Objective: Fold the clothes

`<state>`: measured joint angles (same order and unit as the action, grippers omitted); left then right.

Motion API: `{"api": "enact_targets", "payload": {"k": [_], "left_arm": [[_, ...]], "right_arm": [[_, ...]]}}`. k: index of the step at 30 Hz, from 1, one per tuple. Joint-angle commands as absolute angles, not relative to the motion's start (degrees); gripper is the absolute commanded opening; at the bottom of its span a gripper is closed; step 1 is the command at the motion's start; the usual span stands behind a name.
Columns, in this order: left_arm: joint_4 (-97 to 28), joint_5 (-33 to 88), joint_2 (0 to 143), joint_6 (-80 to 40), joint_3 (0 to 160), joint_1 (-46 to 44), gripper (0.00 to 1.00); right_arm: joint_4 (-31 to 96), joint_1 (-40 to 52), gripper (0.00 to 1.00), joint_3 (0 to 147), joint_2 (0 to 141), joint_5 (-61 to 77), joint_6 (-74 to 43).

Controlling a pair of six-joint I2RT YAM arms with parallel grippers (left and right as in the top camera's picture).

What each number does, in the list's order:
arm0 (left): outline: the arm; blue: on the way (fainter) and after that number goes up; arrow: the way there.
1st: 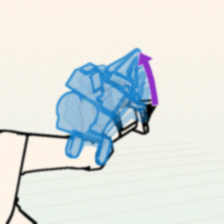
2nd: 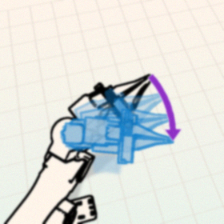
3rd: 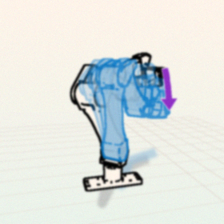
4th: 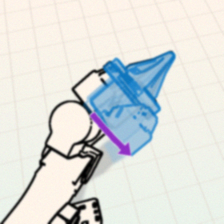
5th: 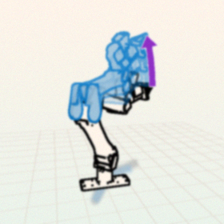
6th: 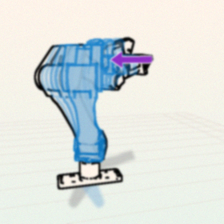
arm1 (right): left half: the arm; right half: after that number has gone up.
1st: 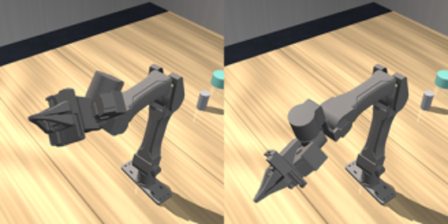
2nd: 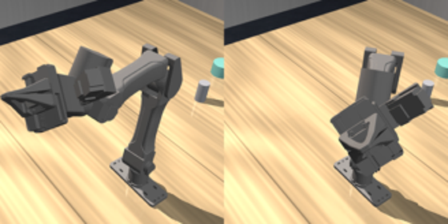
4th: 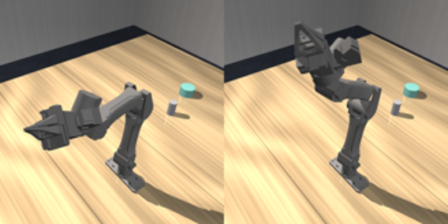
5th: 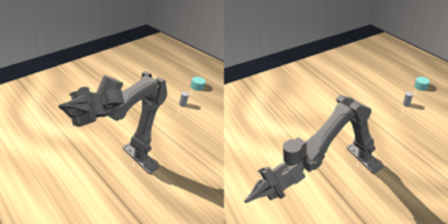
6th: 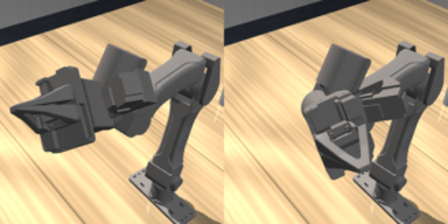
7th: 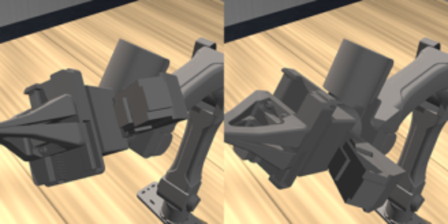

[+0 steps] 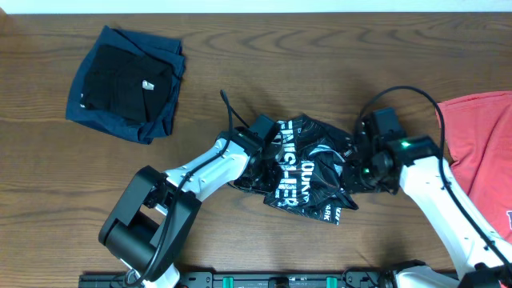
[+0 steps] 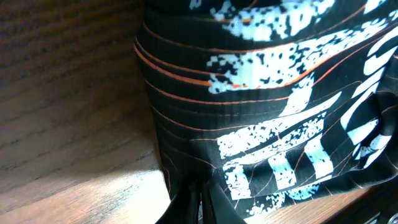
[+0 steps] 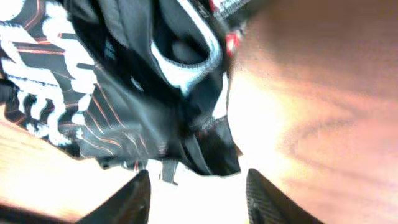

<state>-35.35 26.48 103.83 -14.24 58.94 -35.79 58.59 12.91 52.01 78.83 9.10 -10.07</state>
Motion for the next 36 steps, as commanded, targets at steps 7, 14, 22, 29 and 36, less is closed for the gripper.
{"api": "enact_targets", "payload": {"k": [7,14,22,29,36], "left_arm": [[-35.0,31.6,104.4,-13.6,58.7,-35.8,0.37],[-33.9,37.3,104.4,-13.7,58.7,-35.8,0.48],[-31.8,35.7,104.5,-13.5,58.7,-35.8,0.34],[-31.6,30.8,104.5,-13.6,58.7,-35.8,0.12],[-30.9,30.8,104.5,-13.6,58.7,-35.8,0.11]], "right_arm": [[49.7,12.2,0.51,52.1,78.7,18.9,-6.2],[41.9,15.2,0.49,49.7,82.7,18.9,-9.3],[41.6,17.5,0.05,49.9,87.7,17.4,-9.1],[58.3,14.1,0.01,53.8,81.4,5.6,-9.7],[67.7,13.5,0.41,53.9,77.5,5.8,-13.3]]}}
